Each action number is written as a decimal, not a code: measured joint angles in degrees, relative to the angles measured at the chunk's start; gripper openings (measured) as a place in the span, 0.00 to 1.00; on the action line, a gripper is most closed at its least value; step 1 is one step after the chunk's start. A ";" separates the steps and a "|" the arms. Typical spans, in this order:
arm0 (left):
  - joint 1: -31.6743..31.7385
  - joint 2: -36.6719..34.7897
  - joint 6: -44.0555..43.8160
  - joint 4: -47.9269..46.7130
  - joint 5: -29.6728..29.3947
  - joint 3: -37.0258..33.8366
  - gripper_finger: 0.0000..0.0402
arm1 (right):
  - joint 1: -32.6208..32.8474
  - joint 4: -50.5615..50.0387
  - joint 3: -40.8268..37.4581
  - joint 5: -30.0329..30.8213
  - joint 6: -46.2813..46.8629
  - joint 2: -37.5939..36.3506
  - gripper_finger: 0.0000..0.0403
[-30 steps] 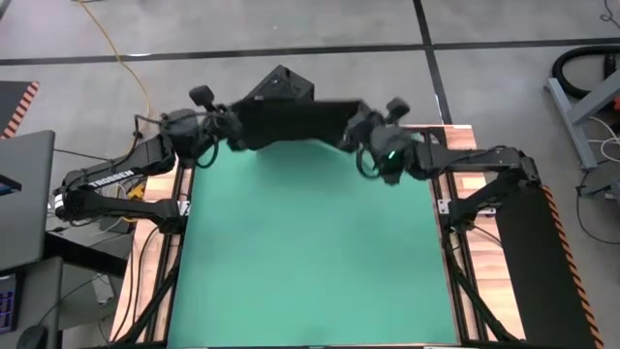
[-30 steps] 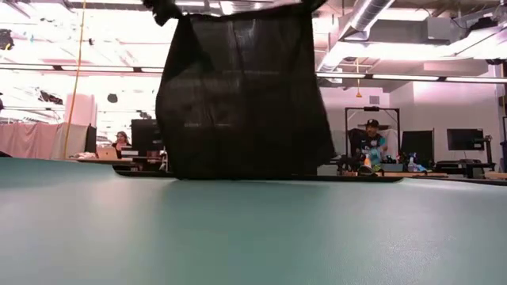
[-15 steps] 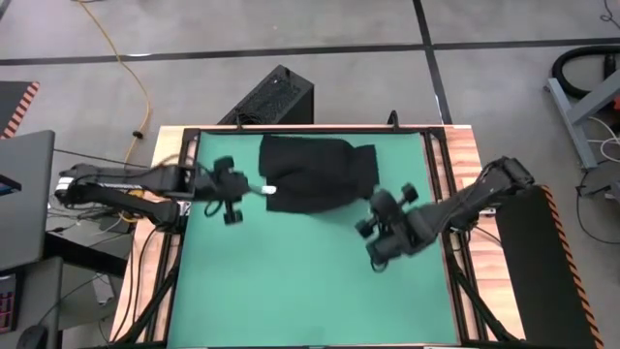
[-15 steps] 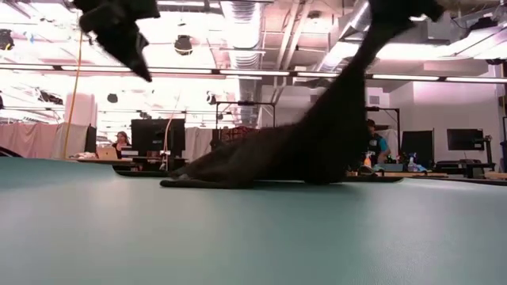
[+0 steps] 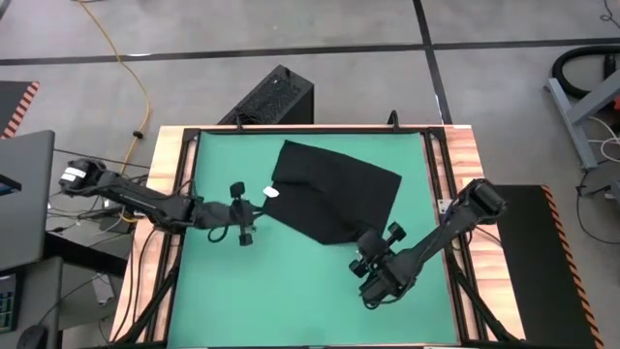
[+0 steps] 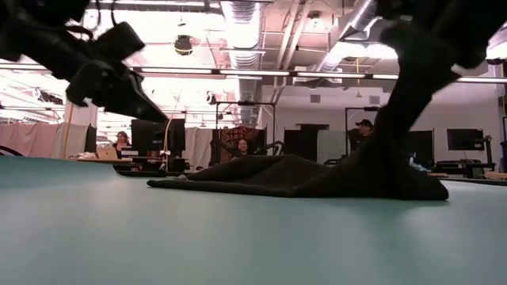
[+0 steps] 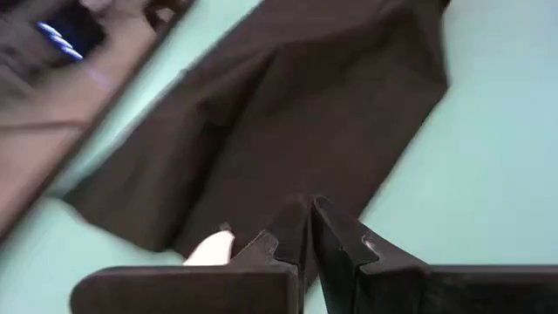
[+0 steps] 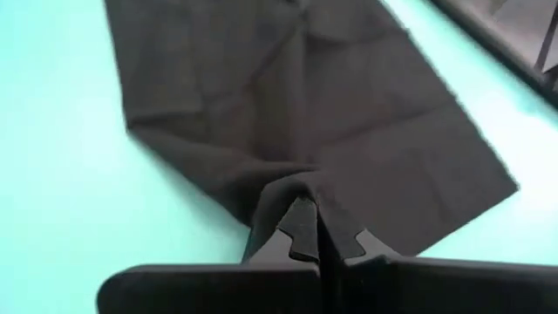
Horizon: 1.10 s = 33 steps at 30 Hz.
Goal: Roll towel
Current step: Roll the black towel
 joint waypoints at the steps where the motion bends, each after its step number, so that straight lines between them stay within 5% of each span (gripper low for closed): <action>1: 2.06 -0.01 -0.55 -0.24 4.12 -0.10 0.05 | 0.00 1.26 0.00 -0.93 -1.31 0.74 0.01; 5: 8.27 0.02 2.30 0.62 15.21 -0.11 0.13 | 0.84 8.23 0.02 -5.08 -9.40 3.26 0.01; 15: 15.19 2.25 10.88 1.46 21.85 0.14 0.27 | 7.38 17.86 -0.12 -11.70 -14.32 5.07 0.01; 25: 19.75 17.63 13.57 13.27 21.07 0.95 0.27 | 14.81 19.23 -0.15 -11.90 -9.93 5.09 0.01; 33: 21.68 30.95 13.02 10.20 27.87 8.28 0.27 | 15.85 19.32 -0.15 -11.88 -8.24 5.09 0.01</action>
